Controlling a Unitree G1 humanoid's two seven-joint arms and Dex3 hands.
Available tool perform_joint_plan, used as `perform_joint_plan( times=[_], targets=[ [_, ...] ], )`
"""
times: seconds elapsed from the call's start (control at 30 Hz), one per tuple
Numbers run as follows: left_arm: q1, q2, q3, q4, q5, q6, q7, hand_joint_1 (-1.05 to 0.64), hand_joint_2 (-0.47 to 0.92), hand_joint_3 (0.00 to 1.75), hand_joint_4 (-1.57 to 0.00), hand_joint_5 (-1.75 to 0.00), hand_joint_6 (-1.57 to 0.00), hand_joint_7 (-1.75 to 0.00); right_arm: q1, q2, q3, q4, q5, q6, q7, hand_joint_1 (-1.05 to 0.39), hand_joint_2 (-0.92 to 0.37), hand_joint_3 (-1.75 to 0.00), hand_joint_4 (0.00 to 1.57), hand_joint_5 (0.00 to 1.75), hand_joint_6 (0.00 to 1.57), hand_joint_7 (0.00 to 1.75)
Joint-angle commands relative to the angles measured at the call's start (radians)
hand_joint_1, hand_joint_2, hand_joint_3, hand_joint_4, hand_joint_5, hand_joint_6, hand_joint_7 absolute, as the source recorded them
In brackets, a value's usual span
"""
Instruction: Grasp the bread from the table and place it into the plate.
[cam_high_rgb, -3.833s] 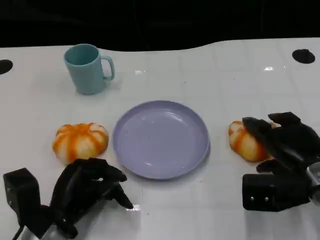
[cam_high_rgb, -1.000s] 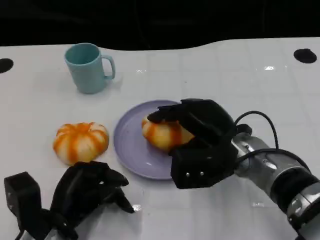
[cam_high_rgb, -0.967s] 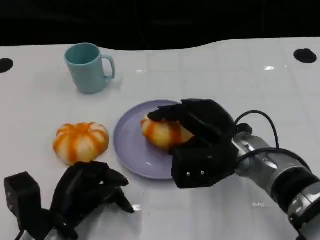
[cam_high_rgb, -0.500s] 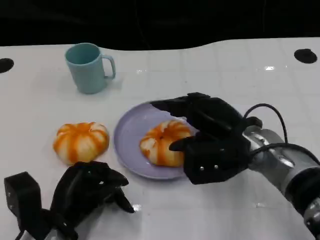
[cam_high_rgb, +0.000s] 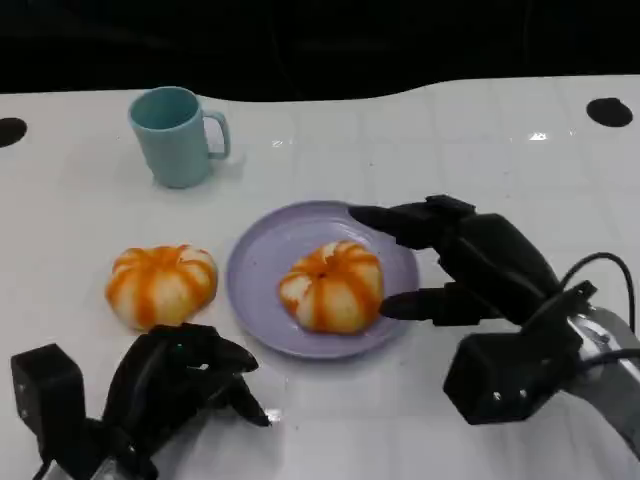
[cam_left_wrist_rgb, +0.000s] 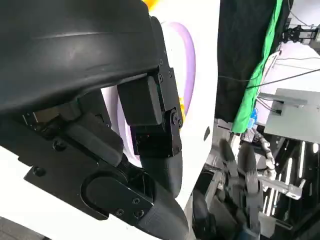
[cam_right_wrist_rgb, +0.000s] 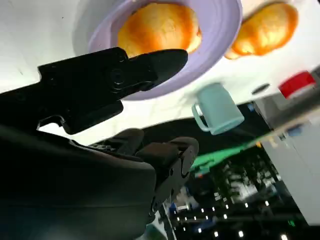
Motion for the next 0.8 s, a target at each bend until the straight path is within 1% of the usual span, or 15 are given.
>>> perform_joint_plan(
  times=[0.03,0.07,0.13,0.17,0.2,0.23,0.3,0.37,0.43,0.53,0.6,0.7,0.8],
  targets=[
    [-0.007,0.010,0.004,0.013,0.006,-0.012,0.007,-1.05,0.74,0.00,-1.57,-0.60,-1.57,-0.19,0.077,-0.040,-0.042,-0.050,0.014,-0.062,-0.056,-0.26,-0.90,-0.01,0.52,0.86,0.71,0.17],
    [-0.009,0.010,0.004,0.014,0.006,-0.013,0.007,-1.05,0.74,0.00,-1.57,-0.60,-1.57,-0.19,0.088,-0.043,-0.050,-0.057,0.013,-0.076,-0.069,-0.23,-0.90,-0.01,0.55,0.93,0.75,0.19],
    [-0.011,0.009,0.004,0.018,0.007,-0.018,0.008,-1.05,0.74,0.00,-1.57,-0.60,-1.57,-0.19,0.119,-0.055,-0.066,-0.080,0.016,-0.093,-0.079,-0.18,-0.90,-0.01,0.65,1.11,0.86,0.27],
    [-0.011,0.008,0.004,0.019,0.006,-0.017,0.007,-1.05,0.74,0.00,-1.57,-0.60,-1.57,-0.19,0.134,-0.062,-0.075,-0.090,0.018,-0.102,-0.082,-0.17,-0.90,-0.02,0.68,1.20,0.88,0.35],
    [-0.011,0.007,0.005,0.017,0.004,-0.014,0.007,-1.05,0.74,0.00,-1.57,-0.60,-1.57,-0.19,0.147,-0.068,-0.083,-0.099,0.020,-0.108,-0.083,-0.15,-0.90,-0.04,0.74,1.27,0.88,0.50],
    [-0.011,0.007,0.005,0.017,0.002,-0.012,0.005,-1.05,0.74,0.00,-1.57,-0.60,-1.57,-0.19,0.160,-0.075,-0.089,-0.109,0.020,-0.113,-0.082,-0.14,-0.90,-0.06,0.78,1.30,0.87,0.60],
    [-0.012,0.007,0.005,0.018,0.003,-0.017,0.002,-1.05,0.74,0.00,-1.57,-0.60,-1.57,-0.19,0.185,-0.092,-0.099,-0.133,0.017,-0.119,-0.073,-0.13,-0.88,-0.14,0.84,1.34,0.87,0.74],
    [-0.011,0.007,0.003,0.017,0.006,-0.020,0.004,-1.05,0.74,0.00,-1.57,-0.60,-1.57,-0.19,0.210,-0.108,-0.107,-0.156,0.011,-0.129,-0.071,-0.12,-0.63,-0.64,0.88,1.43,0.91,0.81],
    [-0.010,0.007,0.001,0.015,0.009,-0.022,0.007,-1.05,0.74,0.00,-1.57,-0.59,-1.57,-0.19,0.236,-0.120,-0.114,-0.170,0.012,-0.152,-0.076,-0.11,-0.50,-0.90,0.90,1.54,0.96,0.82],
    [-0.009,0.007,0.000,0.013,0.009,-0.026,0.006,-1.05,0.75,0.00,-1.57,-0.59,-1.57,-0.20,0.277,-0.135,-0.124,-0.203,0.024,-0.168,-0.064,-0.09,-0.46,-1.02,0.90,1.63,0.99,0.84],
    [-0.008,0.007,-0.002,0.012,0.011,-0.028,0.007,-1.05,0.75,0.00,-1.57,-0.59,-1.57,-0.20,0.302,-0.139,-0.131,-0.228,0.032,-0.165,-0.048,-0.11,-0.43,-1.07,0.90,1.61,0.99,0.88],
    [-0.008,0.006,0.000,0.010,0.004,-0.024,0.000,-1.05,0.75,0.00,-1.57,-0.59,-1.57,-0.19,0.349,-0.145,-0.143,-0.261,0.035,-0.176,-0.040,-0.12,-0.40,-1.08,0.91,1.56,0.97,0.90],
    [-0.008,0.007,0.002,0.006,-0.005,-0.016,-0.009,-1.05,0.74,0.00,-1.57,-0.58,-1.57,-0.18,0.383,-0.147,-0.150,-0.280,0.037,-0.170,-0.029,-0.14,-0.39,-1.07,0.91,1.56,0.94,0.92]
  ],
)
